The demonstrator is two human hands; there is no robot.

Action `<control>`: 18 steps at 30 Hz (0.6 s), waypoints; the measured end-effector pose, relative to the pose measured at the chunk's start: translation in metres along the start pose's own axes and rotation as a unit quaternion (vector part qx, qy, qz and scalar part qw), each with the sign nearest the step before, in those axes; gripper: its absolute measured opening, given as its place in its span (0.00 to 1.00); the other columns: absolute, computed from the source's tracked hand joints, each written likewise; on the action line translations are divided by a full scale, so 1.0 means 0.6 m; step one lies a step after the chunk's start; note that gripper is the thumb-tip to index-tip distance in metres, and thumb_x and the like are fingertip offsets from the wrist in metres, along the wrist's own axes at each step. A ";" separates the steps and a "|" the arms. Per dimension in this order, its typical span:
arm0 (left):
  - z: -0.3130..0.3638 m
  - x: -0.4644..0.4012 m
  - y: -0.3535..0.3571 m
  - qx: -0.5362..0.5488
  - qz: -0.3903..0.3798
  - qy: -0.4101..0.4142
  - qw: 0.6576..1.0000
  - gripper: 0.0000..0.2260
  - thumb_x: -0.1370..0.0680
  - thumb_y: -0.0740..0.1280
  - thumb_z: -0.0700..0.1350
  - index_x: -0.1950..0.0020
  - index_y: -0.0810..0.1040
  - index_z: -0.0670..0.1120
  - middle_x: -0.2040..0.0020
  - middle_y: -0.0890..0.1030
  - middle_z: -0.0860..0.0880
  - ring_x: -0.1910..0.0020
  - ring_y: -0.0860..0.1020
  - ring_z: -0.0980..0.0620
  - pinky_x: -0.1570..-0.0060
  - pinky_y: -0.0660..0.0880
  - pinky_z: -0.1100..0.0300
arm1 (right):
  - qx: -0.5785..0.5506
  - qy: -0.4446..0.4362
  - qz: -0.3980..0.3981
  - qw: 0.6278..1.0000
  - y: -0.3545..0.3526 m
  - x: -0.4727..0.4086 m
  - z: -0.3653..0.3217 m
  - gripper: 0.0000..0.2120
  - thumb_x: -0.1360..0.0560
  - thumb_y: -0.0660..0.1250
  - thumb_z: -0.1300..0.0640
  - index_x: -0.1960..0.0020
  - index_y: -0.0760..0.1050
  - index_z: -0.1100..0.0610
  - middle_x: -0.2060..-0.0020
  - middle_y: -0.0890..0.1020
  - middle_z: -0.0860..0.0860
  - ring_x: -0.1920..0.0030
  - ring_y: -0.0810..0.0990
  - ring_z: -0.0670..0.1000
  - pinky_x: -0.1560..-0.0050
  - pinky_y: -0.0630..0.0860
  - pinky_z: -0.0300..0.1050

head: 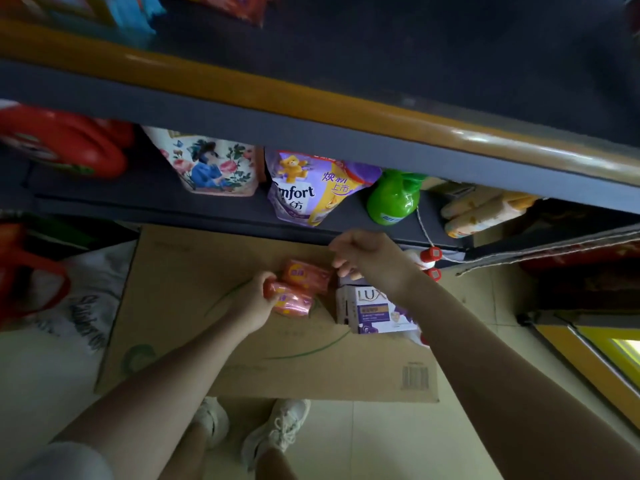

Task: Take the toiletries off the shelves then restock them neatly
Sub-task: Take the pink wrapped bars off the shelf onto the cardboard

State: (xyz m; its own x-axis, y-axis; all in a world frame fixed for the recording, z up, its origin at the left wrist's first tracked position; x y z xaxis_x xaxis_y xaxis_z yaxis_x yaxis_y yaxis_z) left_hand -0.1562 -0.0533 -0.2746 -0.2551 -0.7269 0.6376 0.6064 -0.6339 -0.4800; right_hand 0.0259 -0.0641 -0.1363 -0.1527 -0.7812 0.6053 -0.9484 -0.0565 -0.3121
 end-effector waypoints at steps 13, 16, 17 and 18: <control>0.082 0.062 -0.114 -0.097 0.050 0.182 0.977 0.14 0.21 0.61 0.44 0.35 0.73 0.45 0.37 0.75 0.47 0.38 0.73 0.51 0.41 0.66 0.63 | 0.032 -0.119 0.001 0.992 -0.010 0.046 -0.114 0.10 0.23 0.62 0.62 0.58 0.74 0.50 0.66 0.79 0.47 0.66 0.77 0.46 0.59 0.73 0.40; 0.136 0.116 -0.225 -0.112 0.167 0.357 0.912 0.13 0.23 0.58 0.44 0.45 0.79 0.42 0.45 0.79 0.46 0.45 0.75 0.51 0.44 0.70 0.61 | 0.032 -0.199 0.046 0.978 -0.008 0.064 -0.195 0.10 0.22 0.61 0.61 0.56 0.75 0.48 0.64 0.80 0.47 0.62 0.79 0.46 0.57 0.75 0.42; 0.154 0.135 -0.264 -0.133 0.216 0.409 0.877 0.12 0.24 0.58 0.43 0.47 0.79 0.42 0.45 0.78 0.46 0.45 0.74 0.50 0.44 0.70 0.59 | 0.040 -0.231 0.074 0.969 -0.007 0.069 -0.221 0.10 0.22 0.61 0.61 0.55 0.75 0.48 0.64 0.80 0.45 0.62 0.78 0.44 0.57 0.75 0.41; 0.168 0.152 -0.301 -0.167 0.270 0.446 0.837 0.10 0.23 0.59 0.42 0.47 0.78 0.43 0.43 0.76 0.45 0.43 0.73 0.48 0.43 0.70 0.55 | 0.051 -0.262 0.105 0.958 -0.004 0.072 -0.246 0.09 0.22 0.61 0.62 0.55 0.75 0.49 0.63 0.79 0.44 0.63 0.77 0.42 0.57 0.74 0.39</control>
State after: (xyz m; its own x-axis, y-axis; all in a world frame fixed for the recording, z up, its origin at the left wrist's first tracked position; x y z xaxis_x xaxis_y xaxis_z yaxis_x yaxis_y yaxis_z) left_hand -0.2133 0.0214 -0.0691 -0.5631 -0.7451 -0.3575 0.6078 -0.0803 -0.7900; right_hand -0.0197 -0.0057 -0.0011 -0.1503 -0.9855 0.0786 -0.8764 0.0960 -0.4718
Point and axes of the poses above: each hand's wrist, its own x-axis away from the middle knuckle, its own y-axis out of the palm, z = x × y, the point moved 1 cm from there along -x, towards the middle knuckle
